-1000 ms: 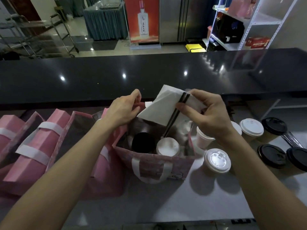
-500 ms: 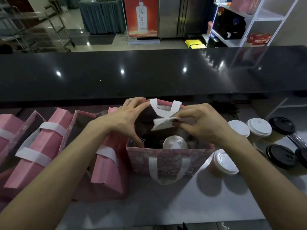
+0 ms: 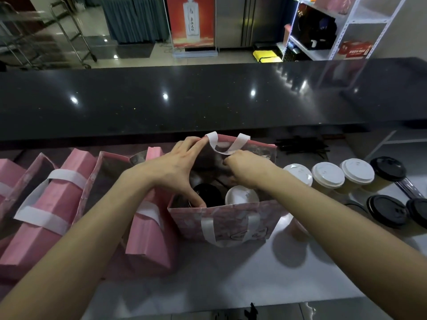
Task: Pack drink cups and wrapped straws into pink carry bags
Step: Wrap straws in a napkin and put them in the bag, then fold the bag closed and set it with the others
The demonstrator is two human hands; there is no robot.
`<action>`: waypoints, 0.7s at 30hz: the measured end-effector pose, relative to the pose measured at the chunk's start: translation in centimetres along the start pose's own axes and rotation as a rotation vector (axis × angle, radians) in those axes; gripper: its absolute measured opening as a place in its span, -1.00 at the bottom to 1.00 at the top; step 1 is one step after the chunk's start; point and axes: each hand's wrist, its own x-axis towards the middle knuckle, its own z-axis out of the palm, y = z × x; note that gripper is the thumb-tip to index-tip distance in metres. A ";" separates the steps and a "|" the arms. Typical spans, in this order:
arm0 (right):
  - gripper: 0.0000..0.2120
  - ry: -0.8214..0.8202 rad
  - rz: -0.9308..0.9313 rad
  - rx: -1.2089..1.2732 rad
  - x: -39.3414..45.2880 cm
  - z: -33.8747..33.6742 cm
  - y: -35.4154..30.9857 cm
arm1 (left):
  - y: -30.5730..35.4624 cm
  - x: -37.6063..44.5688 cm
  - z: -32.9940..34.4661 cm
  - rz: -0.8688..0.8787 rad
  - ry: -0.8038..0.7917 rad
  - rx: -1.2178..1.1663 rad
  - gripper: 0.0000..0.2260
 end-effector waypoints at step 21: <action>0.54 0.123 0.020 0.830 -11.3 6.8 12.8 | 4.3 1.2 3.5 -0.206 0.442 -0.215 -0.91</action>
